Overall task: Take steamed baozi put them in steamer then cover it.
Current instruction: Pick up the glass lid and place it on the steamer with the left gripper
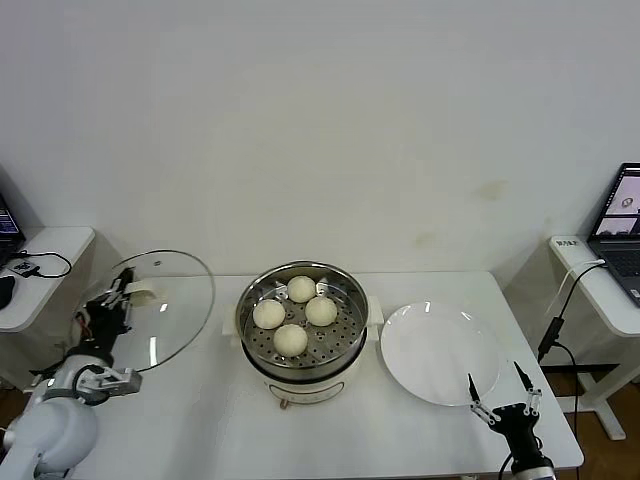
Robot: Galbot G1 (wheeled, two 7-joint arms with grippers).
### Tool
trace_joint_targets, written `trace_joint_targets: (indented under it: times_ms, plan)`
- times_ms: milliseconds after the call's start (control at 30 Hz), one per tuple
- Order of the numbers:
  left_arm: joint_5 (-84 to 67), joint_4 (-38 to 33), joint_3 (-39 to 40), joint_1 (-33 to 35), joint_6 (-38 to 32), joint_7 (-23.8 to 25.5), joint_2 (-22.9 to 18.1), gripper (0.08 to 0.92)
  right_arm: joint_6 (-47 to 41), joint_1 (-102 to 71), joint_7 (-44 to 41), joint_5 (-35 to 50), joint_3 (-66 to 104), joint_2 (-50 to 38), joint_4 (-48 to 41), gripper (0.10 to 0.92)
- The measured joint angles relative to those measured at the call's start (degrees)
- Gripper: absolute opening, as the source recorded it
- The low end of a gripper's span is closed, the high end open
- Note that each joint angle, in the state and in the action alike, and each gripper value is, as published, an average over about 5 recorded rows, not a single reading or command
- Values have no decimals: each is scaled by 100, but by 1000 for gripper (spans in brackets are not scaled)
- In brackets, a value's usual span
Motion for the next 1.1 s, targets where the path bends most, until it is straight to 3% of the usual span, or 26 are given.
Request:
trace_joint_targets:
  times_ms: [233, 500, 833, 1100]
  plan:
    - [-185, -403, 888, -361, 587, 151, 196, 144, -46, -8, 24, -260, -61, 138, 79, 823]
    - [83, -380, 2019, -1119, 1139, 490, 95, 144, -86, 149, 54, -581, -160, 368, 9, 823]
    - [1064, -55, 3155, -2033, 1452, 1047, -611, 144, -77, 211, 65, -901, -196, 586, -106, 823]
    - [2008, 194, 3627, -2286, 1529, 1464, -1317, 144, -29, 253, 71, -1086, -234, 647, -246, 823]
